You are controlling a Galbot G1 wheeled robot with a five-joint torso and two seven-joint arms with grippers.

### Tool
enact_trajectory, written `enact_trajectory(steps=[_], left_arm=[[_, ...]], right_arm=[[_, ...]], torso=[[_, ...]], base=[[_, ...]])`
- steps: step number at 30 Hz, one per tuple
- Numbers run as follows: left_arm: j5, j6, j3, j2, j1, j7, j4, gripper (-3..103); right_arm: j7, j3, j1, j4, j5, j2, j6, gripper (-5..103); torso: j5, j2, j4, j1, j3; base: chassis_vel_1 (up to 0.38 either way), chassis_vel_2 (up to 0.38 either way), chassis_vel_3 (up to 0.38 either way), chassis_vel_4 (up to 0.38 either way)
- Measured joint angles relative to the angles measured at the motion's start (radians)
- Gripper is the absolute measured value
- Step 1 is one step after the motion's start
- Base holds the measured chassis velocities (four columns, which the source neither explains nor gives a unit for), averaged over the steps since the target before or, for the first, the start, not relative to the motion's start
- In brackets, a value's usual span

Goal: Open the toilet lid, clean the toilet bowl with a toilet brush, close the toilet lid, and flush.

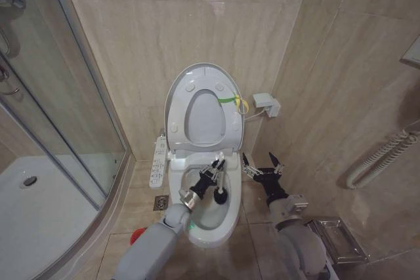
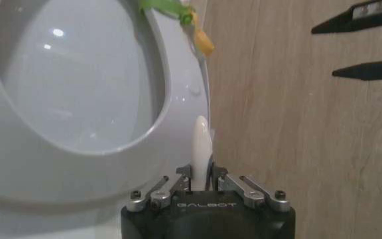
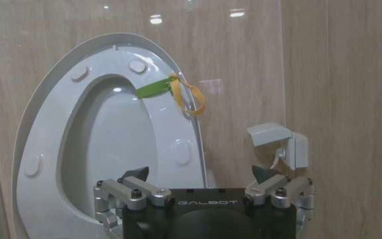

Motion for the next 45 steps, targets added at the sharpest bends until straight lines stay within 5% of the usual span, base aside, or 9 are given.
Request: enact_trajectory(steps=[16, 32, 45], left_arm=[[-0.026, 0.037, 0.025, -0.109, -0.042, 0.002, 0.112, 19], [0.009, 0.030, 0.040, -0.095, -0.092, 0.026, 0.120, 19], [0.084, 0.026, 0.006, -0.013, 0.054, 0.001, 0.012, 19]], right_arm=[[0.000, 0.000, 0.000, 0.000, 0.000, 0.000, 0.000, 100], [0.000, 0.000, 0.000, 0.000, 0.000, 0.000, 0.000, 100], [0.000, 0.000, 0.000, 0.000, 0.000, 0.000, 0.000, 100]], torso=[[-0.0001, 0.000, -0.0001, 0.000, 0.000], [-0.0003, 0.000, -0.0002, 0.000, 0.000], [-0.0005, 0.000, -0.0001, 0.000, 0.000]], base=[[0.000, 0.000, 0.000, 0.000], [0.000, 0.000, 0.000, 0.000], [0.000, 0.000, 0.000, 0.000]])
